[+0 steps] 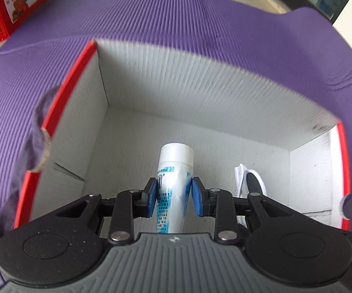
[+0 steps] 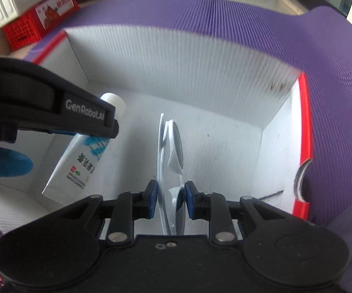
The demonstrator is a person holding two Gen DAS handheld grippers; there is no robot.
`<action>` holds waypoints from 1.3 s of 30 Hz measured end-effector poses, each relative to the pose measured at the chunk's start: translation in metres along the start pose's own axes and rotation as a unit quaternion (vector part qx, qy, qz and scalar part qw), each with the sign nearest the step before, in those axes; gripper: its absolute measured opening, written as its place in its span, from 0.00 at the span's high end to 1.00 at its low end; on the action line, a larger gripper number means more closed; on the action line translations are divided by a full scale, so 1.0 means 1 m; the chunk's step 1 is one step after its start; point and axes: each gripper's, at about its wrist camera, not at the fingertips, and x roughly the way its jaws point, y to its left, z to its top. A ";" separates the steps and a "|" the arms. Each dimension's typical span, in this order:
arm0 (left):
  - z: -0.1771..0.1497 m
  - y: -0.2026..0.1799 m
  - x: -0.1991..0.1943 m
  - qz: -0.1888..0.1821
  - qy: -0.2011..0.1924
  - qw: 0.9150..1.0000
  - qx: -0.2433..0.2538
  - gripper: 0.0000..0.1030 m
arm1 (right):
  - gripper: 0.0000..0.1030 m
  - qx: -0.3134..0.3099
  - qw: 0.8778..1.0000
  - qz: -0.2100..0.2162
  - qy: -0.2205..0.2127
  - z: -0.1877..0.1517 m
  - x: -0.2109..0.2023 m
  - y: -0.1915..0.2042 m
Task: Organize rigid objects
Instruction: 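Carry the toothpaste tube and sunglasses with both tools over the red shoebox, then open both tools to drop the tube and sunglasses into the box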
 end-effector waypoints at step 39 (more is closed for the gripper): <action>-0.063 -0.001 -0.166 0.001 -0.074 0.997 0.020 0.48 | 0.27 0.025 0.997 0.040 -0.064 -0.027 -0.134 -0.002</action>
